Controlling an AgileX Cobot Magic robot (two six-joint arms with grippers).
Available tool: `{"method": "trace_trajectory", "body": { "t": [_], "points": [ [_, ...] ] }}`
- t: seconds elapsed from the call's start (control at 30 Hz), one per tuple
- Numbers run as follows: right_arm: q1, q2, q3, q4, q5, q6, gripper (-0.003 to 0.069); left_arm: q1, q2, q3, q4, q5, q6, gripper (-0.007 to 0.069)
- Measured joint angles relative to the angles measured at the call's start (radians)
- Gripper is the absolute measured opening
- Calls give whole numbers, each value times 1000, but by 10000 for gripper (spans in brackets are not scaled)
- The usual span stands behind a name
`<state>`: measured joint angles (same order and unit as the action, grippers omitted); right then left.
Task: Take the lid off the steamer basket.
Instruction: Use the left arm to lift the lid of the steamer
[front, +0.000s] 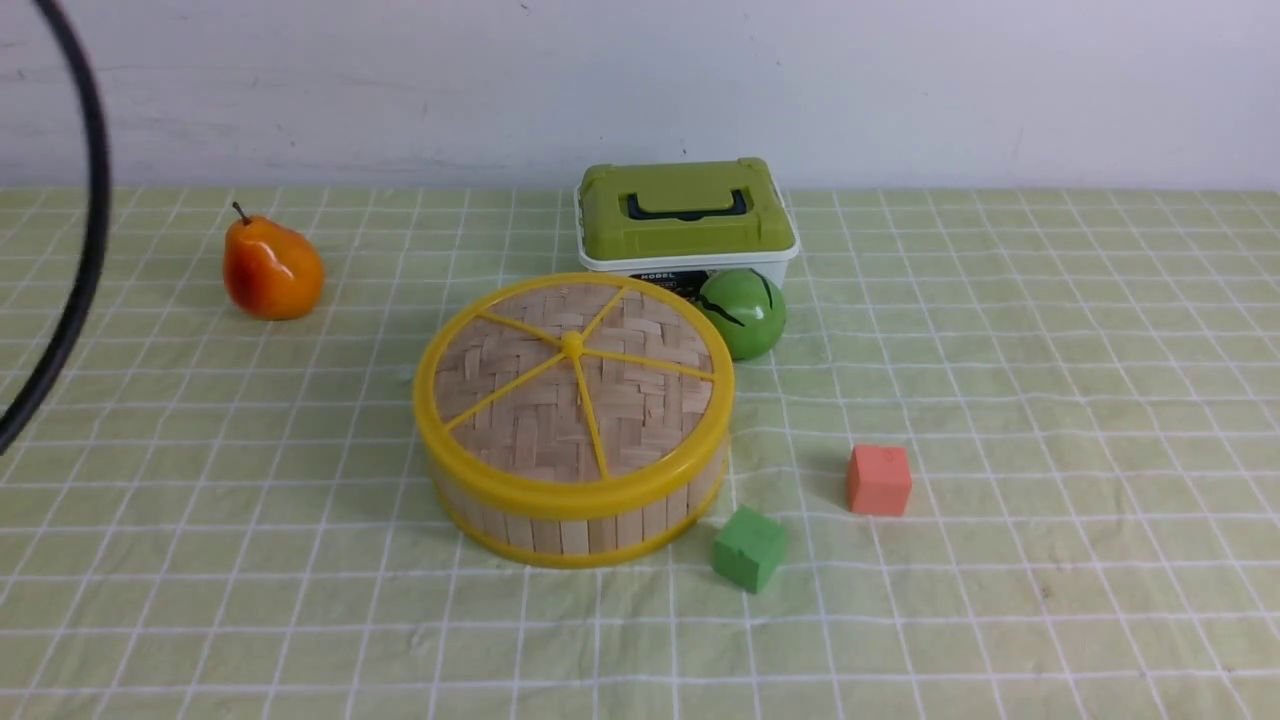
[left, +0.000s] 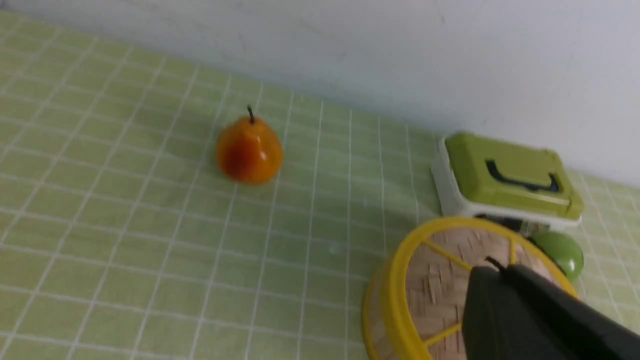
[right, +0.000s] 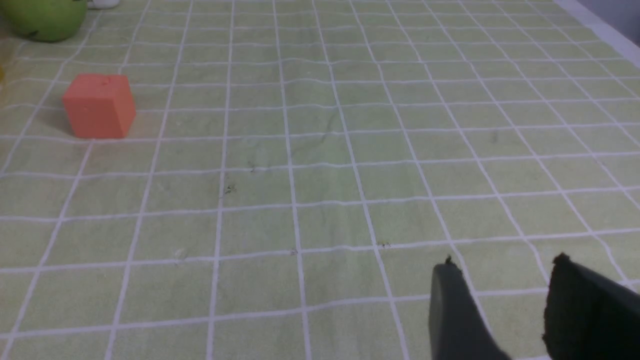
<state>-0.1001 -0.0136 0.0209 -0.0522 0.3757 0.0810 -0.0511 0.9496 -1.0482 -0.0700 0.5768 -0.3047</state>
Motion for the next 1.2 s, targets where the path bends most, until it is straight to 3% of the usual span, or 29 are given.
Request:
{"method": "trace_trajectory", "body": {
  "t": [0.23, 0.33, 0.53, 0.73, 0.87, 1.0, 1.2],
  "points": [
    [0, 0, 0, 0, 0, 0, 244, 0, 282, -305, -304, 344, 254, -13],
    [0, 0, 0, 0, 0, 0, 244, 0, 401, -423, -379, 477, 289, -13],
    [0, 0, 0, 0, 0, 0, 244, -4, 585, -613, -393, 651, 284, -13],
    [0, 0, 0, 0, 0, 0, 244, -120, 691, -727, -304, 665, 258, -13],
    [0, 0, 0, 0, 0, 0, 244, -268, 801, -808, -158, 667, 215, -12],
    [0, 0, 0, 0, 0, 0, 244, -334, 894, -873, -69, 667, 198, 2],
    [0, 0, 0, 0, 0, 0, 244, -413, 1033, -983, 28, 667, 191, 169]
  ]
}}
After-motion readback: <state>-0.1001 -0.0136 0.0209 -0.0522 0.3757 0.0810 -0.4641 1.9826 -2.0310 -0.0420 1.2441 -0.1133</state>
